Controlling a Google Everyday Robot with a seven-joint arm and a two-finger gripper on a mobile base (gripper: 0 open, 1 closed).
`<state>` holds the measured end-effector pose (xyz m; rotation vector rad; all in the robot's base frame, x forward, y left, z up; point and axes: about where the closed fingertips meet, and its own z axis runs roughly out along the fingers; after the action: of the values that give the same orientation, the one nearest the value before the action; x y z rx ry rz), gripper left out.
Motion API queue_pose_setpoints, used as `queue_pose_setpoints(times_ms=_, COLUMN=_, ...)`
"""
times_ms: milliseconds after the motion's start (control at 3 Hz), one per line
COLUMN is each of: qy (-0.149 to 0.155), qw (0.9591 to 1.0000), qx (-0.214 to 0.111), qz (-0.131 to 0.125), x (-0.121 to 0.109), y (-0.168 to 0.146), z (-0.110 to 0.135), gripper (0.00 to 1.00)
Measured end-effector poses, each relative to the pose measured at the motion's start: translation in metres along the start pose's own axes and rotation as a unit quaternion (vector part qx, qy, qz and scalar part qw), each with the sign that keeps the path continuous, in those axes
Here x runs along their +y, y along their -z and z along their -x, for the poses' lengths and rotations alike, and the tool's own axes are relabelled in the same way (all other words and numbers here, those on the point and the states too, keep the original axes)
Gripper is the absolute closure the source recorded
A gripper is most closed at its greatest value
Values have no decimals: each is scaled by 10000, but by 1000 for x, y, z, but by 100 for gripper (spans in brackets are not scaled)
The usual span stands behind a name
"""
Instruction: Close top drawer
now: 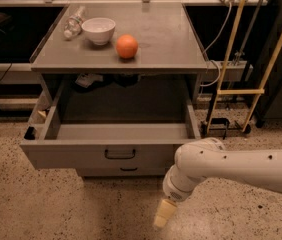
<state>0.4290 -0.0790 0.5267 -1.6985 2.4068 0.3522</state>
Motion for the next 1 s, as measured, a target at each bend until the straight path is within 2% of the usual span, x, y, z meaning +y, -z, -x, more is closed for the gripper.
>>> queue_pose_setpoints(times_ms=333, qy=-612, qw=9948, qx=-449, qz=-678, x=-37, y=41, z=11, gripper=0)
queue_pose_setpoints(times_ms=667, qy=-1114, qw=9815, qx=-991, qz=-1204, x=-74, y=79, z=38, gripper=0)
queue_pose_setpoints(times_ms=1000, qy=-1364, qw=9730, qx=-1377, qz=-1252, x=-104, y=92, z=72, gripper=0)
